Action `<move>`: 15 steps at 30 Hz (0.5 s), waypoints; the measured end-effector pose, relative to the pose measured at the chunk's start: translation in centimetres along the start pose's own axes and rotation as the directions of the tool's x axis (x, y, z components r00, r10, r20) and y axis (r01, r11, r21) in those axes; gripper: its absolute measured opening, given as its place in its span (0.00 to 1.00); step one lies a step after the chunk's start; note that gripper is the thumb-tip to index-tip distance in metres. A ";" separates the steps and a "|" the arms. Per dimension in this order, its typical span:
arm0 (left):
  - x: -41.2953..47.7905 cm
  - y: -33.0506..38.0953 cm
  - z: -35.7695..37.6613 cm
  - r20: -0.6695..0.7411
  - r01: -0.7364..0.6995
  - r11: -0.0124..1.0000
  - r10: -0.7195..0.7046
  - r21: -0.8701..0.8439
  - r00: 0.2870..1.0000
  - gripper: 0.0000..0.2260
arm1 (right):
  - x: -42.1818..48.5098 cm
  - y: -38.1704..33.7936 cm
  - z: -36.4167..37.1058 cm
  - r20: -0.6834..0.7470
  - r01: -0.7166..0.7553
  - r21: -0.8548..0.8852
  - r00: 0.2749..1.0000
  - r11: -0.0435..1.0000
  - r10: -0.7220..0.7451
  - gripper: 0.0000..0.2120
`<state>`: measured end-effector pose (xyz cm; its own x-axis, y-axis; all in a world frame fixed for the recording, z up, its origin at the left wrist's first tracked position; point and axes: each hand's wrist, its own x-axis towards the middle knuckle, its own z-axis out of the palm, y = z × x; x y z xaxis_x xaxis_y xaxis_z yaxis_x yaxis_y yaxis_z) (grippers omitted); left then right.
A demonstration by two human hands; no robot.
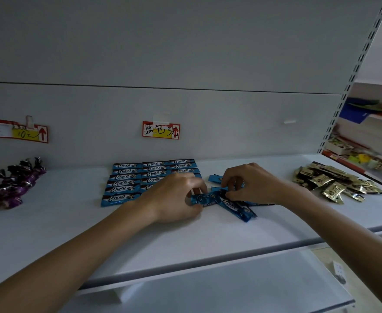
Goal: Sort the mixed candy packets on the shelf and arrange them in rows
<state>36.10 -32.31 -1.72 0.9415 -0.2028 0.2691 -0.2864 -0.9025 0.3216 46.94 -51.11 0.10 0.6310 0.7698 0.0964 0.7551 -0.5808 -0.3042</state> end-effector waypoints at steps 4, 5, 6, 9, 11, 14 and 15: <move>-0.7 -1.3 -0.6 -0.005 0.032 0.999 -0.032 -0.005 0.999 0.14 | 0.5 -0.4 0.4 -0.084 0.017 0.030 0.996 0.999 -0.015 0.08; -0.9 -1.5 -0.7 -0.010 0.044 0.999 -0.044 -0.018 0.999 0.14 | 0.8 -0.6 0.4 -0.115 0.034 0.034 0.993 0.999 -0.030 0.08; -1.1 -1.8 -0.8 -0.017 0.053 0.998 -0.054 -0.033 0.998 0.14 | 1.0 -0.8 0.5 -0.143 0.049 0.047 0.989 0.998 -0.042 0.09; -1.8 -2.5 -1.3 -0.027 0.081 0.995 -0.083 -0.054 0.996 0.14 | 1.6 -1.9 0.7 -0.169 0.104 0.132 0.982 0.986 -0.081 0.10; -2.4 -3.2 -1.8 -0.046 0.090 0.994 -0.093 -0.056 0.995 0.13 | 1.9 -2.8 1.0 -0.147 0.144 0.176 0.982 0.974 -0.119 0.11; -3.9 -4.2 -2.5 -0.077 0.121 0.991 -0.125 -0.054 0.989 0.12 | 2.4 -3.9 1.4 -0.104 0.173 0.176 0.982 0.969 -0.157 0.11; -4.4 -4.6 -2.7 -0.082 0.136 0.990 -0.139 -0.044 0.987 0.12 | 2.6 -4.1 1.6 -0.101 0.188 0.169 0.980 0.968 -0.172 0.10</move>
<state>32.80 -26.28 -1.89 0.9543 -0.0435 0.2955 -0.1636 -0.9039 0.3951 45.21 -46.31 0.07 0.5060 0.8277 0.2428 0.8190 -0.3727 -0.4364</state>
